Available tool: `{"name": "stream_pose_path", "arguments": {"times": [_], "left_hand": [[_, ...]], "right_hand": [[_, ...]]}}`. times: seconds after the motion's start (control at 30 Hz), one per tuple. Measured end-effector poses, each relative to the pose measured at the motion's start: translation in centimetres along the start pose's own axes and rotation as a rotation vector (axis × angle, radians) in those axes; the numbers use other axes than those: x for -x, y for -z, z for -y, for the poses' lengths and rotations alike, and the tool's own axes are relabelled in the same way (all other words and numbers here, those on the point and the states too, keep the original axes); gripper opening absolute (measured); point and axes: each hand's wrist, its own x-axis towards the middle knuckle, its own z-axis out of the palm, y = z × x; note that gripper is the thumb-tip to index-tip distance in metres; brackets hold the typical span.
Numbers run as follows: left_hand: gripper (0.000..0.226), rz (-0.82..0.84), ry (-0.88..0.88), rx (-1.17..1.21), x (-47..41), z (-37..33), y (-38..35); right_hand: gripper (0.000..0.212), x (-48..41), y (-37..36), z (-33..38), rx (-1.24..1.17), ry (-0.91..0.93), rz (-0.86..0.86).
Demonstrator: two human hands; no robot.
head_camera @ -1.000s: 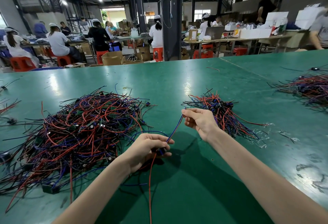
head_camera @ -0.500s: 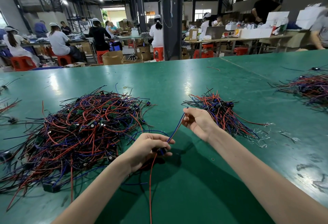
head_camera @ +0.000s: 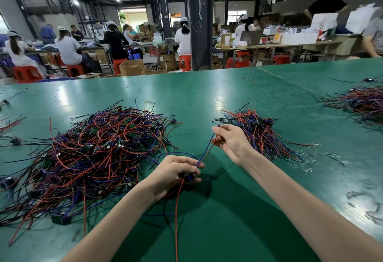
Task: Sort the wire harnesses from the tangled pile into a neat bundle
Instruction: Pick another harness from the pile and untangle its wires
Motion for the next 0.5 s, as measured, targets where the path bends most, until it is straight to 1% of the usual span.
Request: {"name": "stream_pose_path", "arguments": {"times": [0.1,0.27,0.5], "left_hand": [[0.019,0.001,-0.001,-0.001,0.06,-0.03,-0.01],[0.02,0.003,-0.005,0.006,0.17,-0.09,-0.13],[0.023,0.011,-0.001,-0.04,0.36,-0.11,-0.03]], "right_hand": [[0.015,0.01,0.09,0.0,-0.014,0.017,-0.009],[0.014,0.04,0.19,0.23,-0.142,-0.067,0.006],[0.003,0.27,0.48,0.4,-0.138,-0.111,0.006]]}}
